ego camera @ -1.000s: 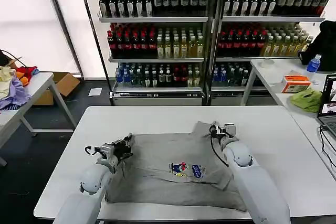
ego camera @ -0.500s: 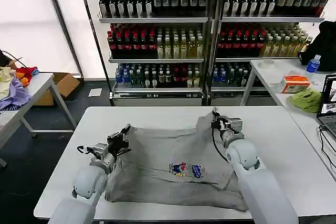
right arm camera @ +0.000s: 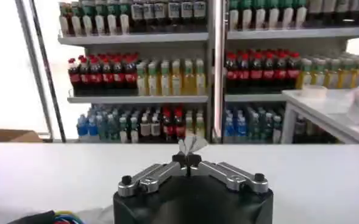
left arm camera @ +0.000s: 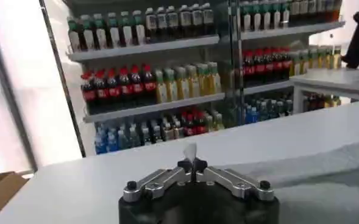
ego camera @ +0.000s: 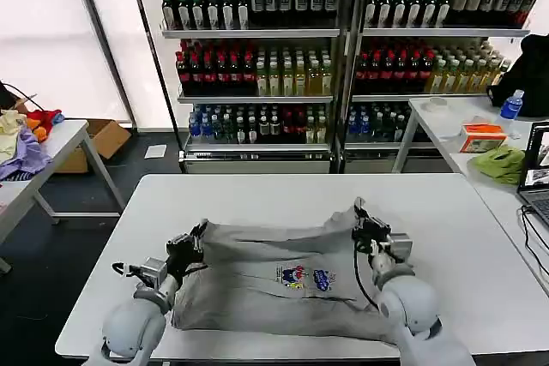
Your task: Fold and organize the clothes.
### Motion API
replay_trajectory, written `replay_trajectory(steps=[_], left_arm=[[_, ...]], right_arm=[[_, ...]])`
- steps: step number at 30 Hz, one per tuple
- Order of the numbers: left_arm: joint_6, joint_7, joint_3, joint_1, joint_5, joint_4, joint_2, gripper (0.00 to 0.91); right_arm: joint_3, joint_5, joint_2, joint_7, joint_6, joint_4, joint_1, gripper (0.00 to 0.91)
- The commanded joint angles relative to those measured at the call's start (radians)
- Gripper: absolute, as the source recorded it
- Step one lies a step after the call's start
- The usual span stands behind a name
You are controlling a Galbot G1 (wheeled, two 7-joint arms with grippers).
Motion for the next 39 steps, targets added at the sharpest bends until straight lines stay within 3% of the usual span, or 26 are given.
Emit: replay_trajectory(steps=[1,25,27,28,30,31,32,33,34,39], left_arm=[[-0.008,0.003,-0.013,0.136,0.056,-0.061,-0.017,0.0],[-0.026,0.023,-0.005,0.197,0.105,-0.057,-0.028,0.01],[-0.025,0.031,-0.007,0.197,0.108,-0.054,-0.032,0.151],[-0.025,0.03,-0.006,0.197,0.109,-0.053,-0.034,0.403],[-0.024,0.028,-0.004,0.197,0.12,-0.049,-0.038,0.554],[-0.022,0.026,-0.004,0.198,0.126,-0.047,-0.041,0.554],[-0.019,0.026,-0.003,0.2,0.13,-0.045,-0.043,0.312],[-0.018,0.026,-0.003,0.202,0.132,-0.044,-0.045,0.312],[-0.014,0.027,-0.004,0.204,0.134,-0.044,-0.047,0.121],[-0.01,0.026,-0.009,0.209,0.141,-0.044,-0.052,0.091]], right_arm=[[0.101,-0.015,0.003,0.036,0.01,0.128,-0.231,0.0],[0.069,-0.087,0.021,0.083,0.035,0.172,-0.424,0.0],[0.062,-0.09,0.018,0.084,0.035,0.168,-0.422,0.0],[0.059,-0.093,0.018,0.086,0.035,0.163,-0.419,0.0],[0.051,-0.099,0.017,0.095,0.036,0.141,-0.406,0.0],[0.047,-0.101,0.018,0.098,0.037,0.129,-0.4,0.0],[0.04,-0.105,0.019,0.101,0.042,0.112,-0.392,0.0],[0.037,-0.106,0.02,0.102,0.043,0.106,-0.388,0.0],[0.033,-0.109,0.022,0.102,0.047,0.098,-0.384,0.0],[0.026,-0.119,0.026,0.102,0.055,0.084,-0.361,0.0]])
